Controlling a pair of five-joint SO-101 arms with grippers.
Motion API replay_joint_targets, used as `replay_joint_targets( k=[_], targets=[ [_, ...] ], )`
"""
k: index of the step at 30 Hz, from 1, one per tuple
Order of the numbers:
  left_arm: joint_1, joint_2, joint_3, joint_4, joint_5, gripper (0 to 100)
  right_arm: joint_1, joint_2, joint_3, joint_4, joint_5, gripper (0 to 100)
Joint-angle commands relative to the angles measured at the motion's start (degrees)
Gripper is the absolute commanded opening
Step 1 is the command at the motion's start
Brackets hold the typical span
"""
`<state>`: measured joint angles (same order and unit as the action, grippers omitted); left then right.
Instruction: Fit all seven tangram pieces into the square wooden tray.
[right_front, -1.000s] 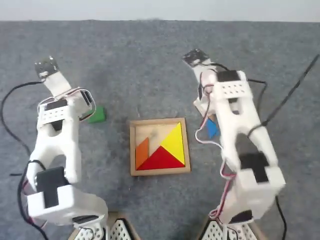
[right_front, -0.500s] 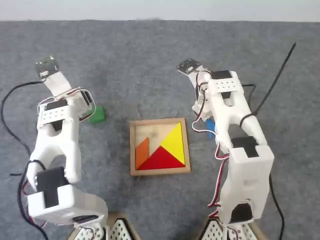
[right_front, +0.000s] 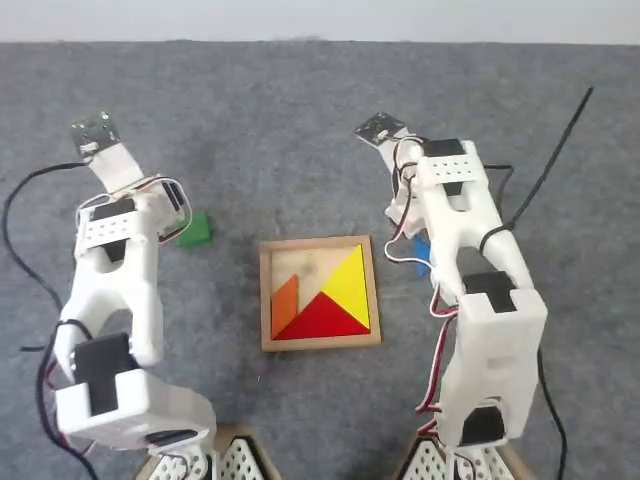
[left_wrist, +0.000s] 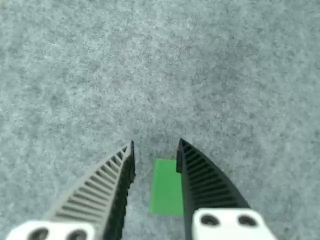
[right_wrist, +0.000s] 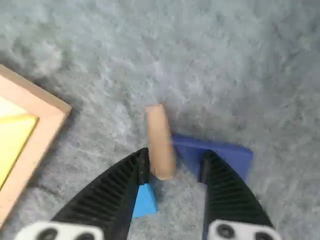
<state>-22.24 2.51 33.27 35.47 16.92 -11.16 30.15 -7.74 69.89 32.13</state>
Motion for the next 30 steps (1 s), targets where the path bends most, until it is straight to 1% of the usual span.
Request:
replay_joint_targets(
  k=[1,5,10,14,20,22,30],
  targets=[
    [0.4,-0.6,-0.7,-1.5,-0.7,14,-0.2,0.0,-1.2,-0.2,0.1,14.5],
    [0.4,-0.7,-0.7,-1.5,-0.7,14,-0.3,0.0,-1.2,-0.1,-2.7,14.3],
    [0.4,-0.7,-0.7,-1.5,-0.7,14,-0.3,-0.5,-1.4,0.9,-3.0,13.9],
    [0.4,-0.8,-0.7,-1.5,-0.7,14,-0.4,-0.6,-1.7,1.2,-3.0,8.7],
    [0.4,-0.6,-0.7,-1.5,-0.7,14,-0.7,-0.8,-1.7,1.5,-3.7,8.0],
    [0.4,-0.6,-0.7,-1.5,-0.7,14,-0.7,-2.1,-1.6,1.8,-4.7,8.0],
    [0.4,-0.5,-0.7,-1.6,-0.7,14,-0.8,-13.5,-1.7,9.3,-5.0,7.9]
  ],
)
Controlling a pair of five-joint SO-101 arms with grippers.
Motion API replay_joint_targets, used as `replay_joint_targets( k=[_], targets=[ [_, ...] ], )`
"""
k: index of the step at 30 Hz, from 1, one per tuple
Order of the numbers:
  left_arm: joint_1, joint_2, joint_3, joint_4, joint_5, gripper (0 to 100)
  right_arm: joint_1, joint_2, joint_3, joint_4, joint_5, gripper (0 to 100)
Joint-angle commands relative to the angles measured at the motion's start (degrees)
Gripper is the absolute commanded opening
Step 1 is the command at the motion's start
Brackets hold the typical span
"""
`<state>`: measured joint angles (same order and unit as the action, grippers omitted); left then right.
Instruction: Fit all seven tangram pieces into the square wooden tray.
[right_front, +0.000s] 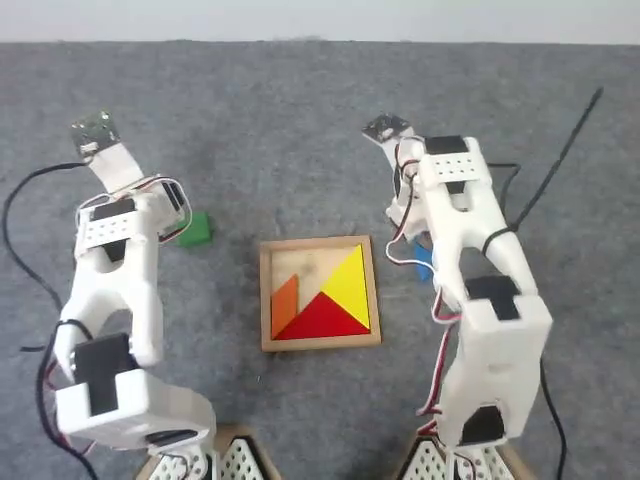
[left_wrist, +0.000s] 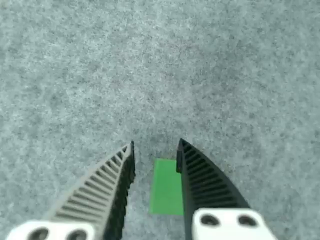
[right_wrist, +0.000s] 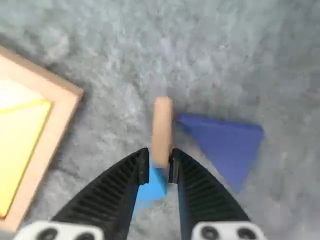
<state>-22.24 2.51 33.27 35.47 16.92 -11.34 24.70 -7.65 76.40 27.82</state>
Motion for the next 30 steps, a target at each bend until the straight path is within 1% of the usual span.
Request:
replay_joint_targets(
  k=[1,7,11,14,17,19,22,26,30],
  targets=[
    [0.4,-0.5,-0.7,-1.6,-0.7,14,-1.2,-9.4,-1.8,3.8,-0.7,7.9],
    [0.4,-0.7,-0.7,-1.6,-0.7,14,-6.4,-14.1,-1.7,9.3,-0.5,7.9],
    [0.4,-0.9,-0.7,-1.4,-0.7,14,-9.5,-15.2,-1.5,9.8,-0.2,7.9],
    [0.4,-1.0,-0.7,-1.4,-0.7,14,-12.6,-15.4,-1.6,9.7,3.4,7.9],
    [0.4,-1.1,-0.7,-1.4,-0.7,14,-14.4,-15.4,-1.7,9.3,4.1,8.3],
    [0.4,-1.1,-0.6,-1.4,-0.7,14,-12.6,-15.4,-1.8,8.5,4.1,8.4],
    [0.4,-1.1,-0.6,-1.4,-0.7,14,-7.3,-14.7,-1.4,5.5,4.3,9.8],
    [0.4,-1.1,-0.7,-1.4,-0.7,14,-2.2,-11.4,-1.1,2.6,5.7,22.6],
    [0.4,-1.1,-0.7,-1.4,-0.7,14,-1.5,-6.5,-1.1,2.7,11.3,31.8]
  ],
)
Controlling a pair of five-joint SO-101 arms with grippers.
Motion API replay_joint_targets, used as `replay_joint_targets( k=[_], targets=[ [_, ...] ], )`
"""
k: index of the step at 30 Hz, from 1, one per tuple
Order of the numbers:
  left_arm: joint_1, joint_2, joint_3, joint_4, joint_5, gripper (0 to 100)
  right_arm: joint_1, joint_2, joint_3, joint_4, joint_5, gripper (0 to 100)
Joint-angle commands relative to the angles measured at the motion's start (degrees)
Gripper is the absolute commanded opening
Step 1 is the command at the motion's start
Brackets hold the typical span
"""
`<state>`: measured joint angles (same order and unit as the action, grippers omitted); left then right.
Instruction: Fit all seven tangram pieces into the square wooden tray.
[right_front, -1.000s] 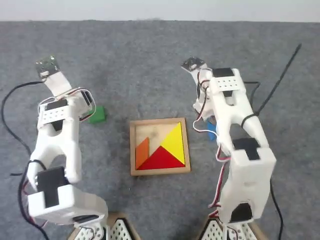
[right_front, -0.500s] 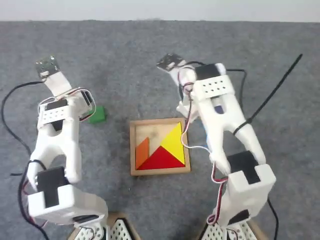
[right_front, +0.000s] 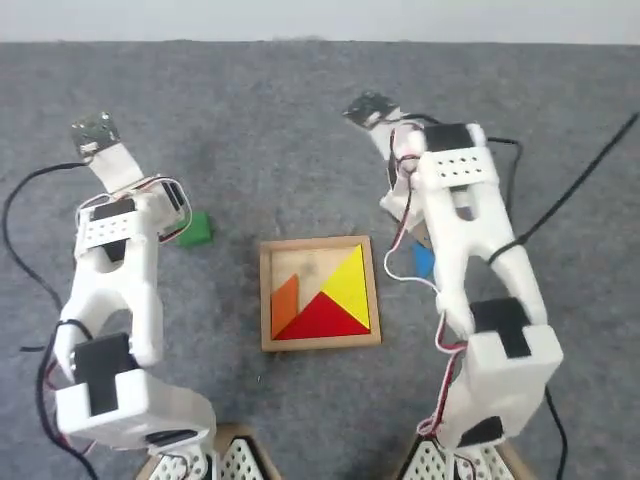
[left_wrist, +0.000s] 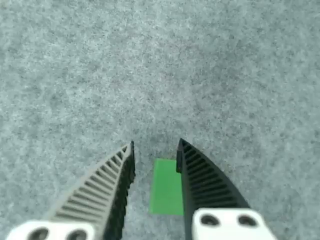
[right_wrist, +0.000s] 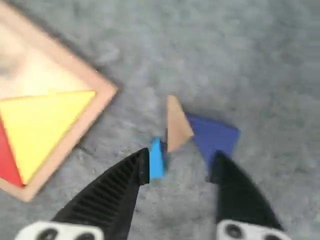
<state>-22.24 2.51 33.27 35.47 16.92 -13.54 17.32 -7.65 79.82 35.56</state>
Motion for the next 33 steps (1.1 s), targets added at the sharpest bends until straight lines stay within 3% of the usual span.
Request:
replay_joint_targets(
  k=[1,21,28,33],
  targets=[
    [0.5,-1.1,-0.7,-1.4,-0.7,14,0.7,1.8,-1.1,-0.7,3.9,33.0],
    [2.0,-0.5,-0.5,-1.6,-0.9,14,1.5,13.5,-1.0,-6.1,3.8,33.5],
    [2.1,-0.5,-0.6,-1.7,-0.9,14,1.5,14.0,-1.0,-6.1,3.7,18.6],
    [2.1,-0.5,-0.6,-1.7,-0.9,14,1.5,14.0,-1.2,-6.1,1.4,16.3]
  ],
)
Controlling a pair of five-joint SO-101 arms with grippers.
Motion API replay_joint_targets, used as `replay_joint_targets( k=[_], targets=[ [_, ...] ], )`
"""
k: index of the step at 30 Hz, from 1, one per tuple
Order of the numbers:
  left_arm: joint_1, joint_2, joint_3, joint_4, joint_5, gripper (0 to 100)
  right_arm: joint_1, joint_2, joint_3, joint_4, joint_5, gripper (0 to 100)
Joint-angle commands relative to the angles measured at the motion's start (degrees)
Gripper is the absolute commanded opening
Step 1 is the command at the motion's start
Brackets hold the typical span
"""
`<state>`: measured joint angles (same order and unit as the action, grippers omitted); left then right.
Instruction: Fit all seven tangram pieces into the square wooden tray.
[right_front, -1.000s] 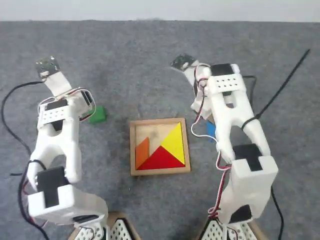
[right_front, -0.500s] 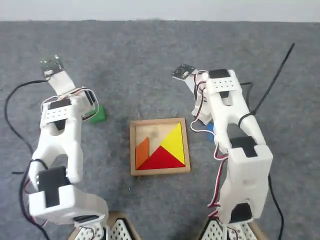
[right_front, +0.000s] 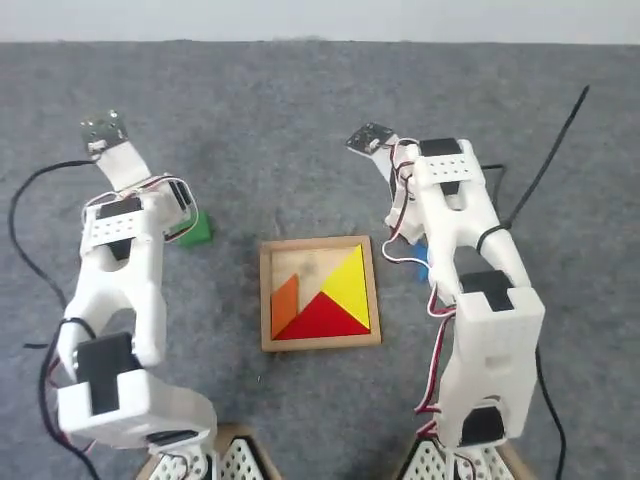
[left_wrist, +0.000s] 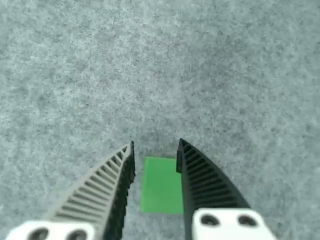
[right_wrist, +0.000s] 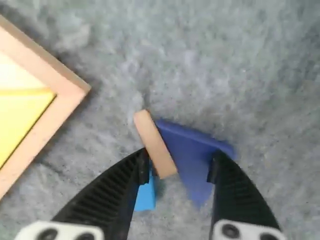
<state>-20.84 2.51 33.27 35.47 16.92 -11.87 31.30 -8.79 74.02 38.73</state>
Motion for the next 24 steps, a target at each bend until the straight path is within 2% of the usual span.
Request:
replay_joint_targets(
  k=[1,9,15,24],
  targets=[
    [0.7,-0.5,-0.6,-1.7,-0.9,14,-0.2,0.0,-0.5,-0.3,-2.3,16.2],
    [0.8,-0.5,-0.7,-1.6,-0.9,14,-0.4,-2.9,-1.1,-0.3,-5.2,15.7],
    [0.8,-0.5,-0.7,-1.6,-0.9,14,-0.9,-9.7,-0.9,0.3,-7.4,6.9],
    [0.8,-0.5,-0.7,-1.6,-0.9,14,-1.3,-10.8,-1.1,2.7,-7.5,6.5]
  ],
)
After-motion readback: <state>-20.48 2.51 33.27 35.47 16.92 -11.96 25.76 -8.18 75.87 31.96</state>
